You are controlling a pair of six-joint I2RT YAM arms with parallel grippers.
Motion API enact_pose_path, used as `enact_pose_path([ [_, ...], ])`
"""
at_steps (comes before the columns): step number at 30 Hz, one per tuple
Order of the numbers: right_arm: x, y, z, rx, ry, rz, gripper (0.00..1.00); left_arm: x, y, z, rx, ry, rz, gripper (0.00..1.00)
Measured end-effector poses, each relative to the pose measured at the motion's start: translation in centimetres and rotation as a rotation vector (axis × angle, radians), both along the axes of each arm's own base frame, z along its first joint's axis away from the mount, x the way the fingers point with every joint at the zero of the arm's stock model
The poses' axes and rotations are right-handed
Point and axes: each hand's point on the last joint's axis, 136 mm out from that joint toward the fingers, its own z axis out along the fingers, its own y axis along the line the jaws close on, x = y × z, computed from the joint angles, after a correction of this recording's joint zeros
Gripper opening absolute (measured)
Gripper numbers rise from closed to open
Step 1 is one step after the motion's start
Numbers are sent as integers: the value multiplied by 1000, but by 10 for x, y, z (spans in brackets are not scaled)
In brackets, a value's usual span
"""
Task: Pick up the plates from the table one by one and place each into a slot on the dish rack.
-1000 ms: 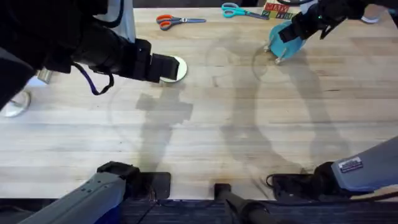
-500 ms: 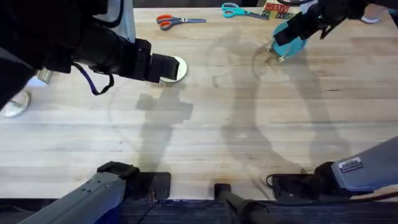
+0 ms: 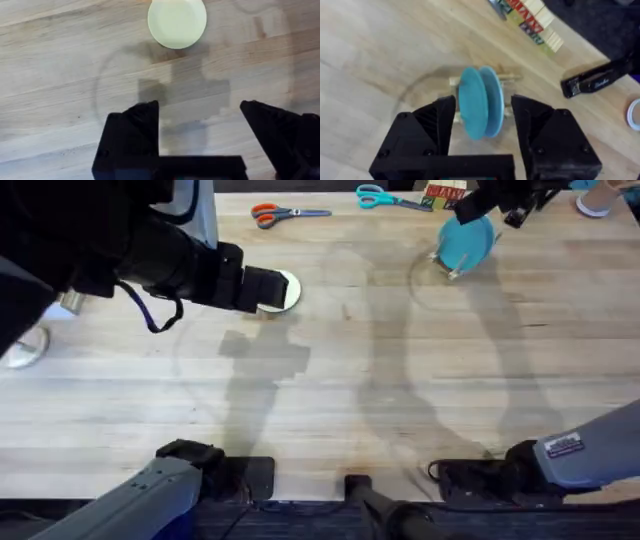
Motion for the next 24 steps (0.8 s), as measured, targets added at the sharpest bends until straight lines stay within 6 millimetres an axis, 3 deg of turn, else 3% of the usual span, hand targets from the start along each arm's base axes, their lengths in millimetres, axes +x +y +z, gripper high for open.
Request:
enact_pose_path([
  [4,-14,2,8,0,23,0,687,0,0,0,0,0,0,993],
  [13,-53,19,50,35,16,-13,726,0,0,0,0,1,0,993],
  [24,-114,46,72,90,95,-26,790,0,0,0,0,0,0,994],
])
